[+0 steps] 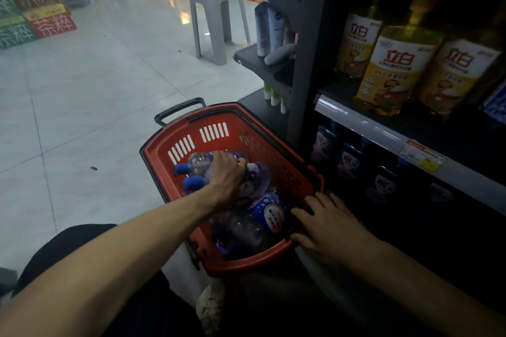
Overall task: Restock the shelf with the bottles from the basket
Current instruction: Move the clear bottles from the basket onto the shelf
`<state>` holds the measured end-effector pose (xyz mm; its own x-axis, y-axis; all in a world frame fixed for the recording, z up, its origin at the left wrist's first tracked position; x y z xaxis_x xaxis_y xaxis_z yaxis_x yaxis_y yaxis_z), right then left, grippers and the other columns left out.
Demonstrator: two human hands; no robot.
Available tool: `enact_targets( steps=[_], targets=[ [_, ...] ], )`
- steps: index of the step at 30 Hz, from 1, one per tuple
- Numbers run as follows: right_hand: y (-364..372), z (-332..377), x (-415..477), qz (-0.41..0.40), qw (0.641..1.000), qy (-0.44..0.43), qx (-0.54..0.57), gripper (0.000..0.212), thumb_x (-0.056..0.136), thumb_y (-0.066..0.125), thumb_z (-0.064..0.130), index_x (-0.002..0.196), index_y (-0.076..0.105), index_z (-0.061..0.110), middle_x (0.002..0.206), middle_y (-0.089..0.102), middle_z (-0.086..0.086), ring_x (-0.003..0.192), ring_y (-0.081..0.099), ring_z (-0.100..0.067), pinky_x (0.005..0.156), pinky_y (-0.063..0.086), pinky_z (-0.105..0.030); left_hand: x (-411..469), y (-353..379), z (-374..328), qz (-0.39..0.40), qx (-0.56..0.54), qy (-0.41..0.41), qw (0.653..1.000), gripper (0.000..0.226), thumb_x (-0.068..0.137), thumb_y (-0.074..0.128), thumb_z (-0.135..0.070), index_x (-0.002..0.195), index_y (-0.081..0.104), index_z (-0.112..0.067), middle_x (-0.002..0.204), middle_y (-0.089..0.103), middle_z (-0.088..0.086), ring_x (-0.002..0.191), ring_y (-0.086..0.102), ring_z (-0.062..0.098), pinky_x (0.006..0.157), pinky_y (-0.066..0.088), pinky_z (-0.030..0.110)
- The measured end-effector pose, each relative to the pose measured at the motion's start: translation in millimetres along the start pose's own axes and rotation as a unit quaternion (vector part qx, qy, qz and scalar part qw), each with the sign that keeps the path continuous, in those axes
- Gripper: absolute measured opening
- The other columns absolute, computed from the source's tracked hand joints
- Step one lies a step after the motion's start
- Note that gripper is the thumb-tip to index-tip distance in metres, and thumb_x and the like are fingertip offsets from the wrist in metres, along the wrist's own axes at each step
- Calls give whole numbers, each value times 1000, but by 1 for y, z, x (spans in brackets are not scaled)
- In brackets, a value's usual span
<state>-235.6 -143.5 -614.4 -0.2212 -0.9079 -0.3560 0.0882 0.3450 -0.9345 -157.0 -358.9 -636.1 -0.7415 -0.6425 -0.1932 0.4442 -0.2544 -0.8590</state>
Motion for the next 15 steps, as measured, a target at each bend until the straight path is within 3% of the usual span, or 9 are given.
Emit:
enact_targets(
  steps=[3, 6, 12, 15],
  targets=[
    [-7, -3, -1, -29, 1000, -1, -10, 61, 100, 39, 60, 151, 34, 27, 154, 36, -11, 147, 24, -32, 123, 14, -52, -17, -14, 8, -42, 73, 30, 996, 52, 93, 68, -29, 136, 46, -11, 114, 58, 11, 103, 54, 26, 96, 39, 40],
    [-20, -3, -1, -65, 998, 3, -6, 69, 99, 43, 60, 155, 25, 25, 156, 33, -13, 149, 22, -34, 124, 15, -51, -38, -34, 17, -101, 105, 61, 987, 56, 97, 65, -27, 143, 40, -11, 122, 58, 13, 109, 55, 29, 99, 40, 42],
    [-53, 5, 2, -194, 976, -14, 95, 109, 84, 68, 61, 161, 5, 16, 166, 17, -12, 154, 13, -31, 126, 16, -44, -85, -105, 33, -293, 75, 99, 948, 71, 80, 81, -42, 139, 50, -16, 120, 62, 14, 104, 60, 32, 92, 43, 48],
    [-79, 1, -2, -311, 945, -6, 100, 108, 77, 76, 61, 156, 24, 9, 157, 37, -13, 147, 32, -31, 122, 24, -51, -113, -146, 24, -369, 37, 109, 922, 75, 76, 83, -39, 141, 53, -18, 128, 61, 11, 115, 60, 33, 99, 42, 54]
  ],
)
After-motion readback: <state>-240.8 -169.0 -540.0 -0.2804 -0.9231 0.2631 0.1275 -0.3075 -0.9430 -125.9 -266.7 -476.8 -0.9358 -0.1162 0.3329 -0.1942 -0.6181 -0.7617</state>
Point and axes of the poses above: each hand's wrist, its own x-axis towards the middle knuckle, its own y-axis out of the palm, z = x × y, the point moved 6 cm from there along x, towards the middle knuckle
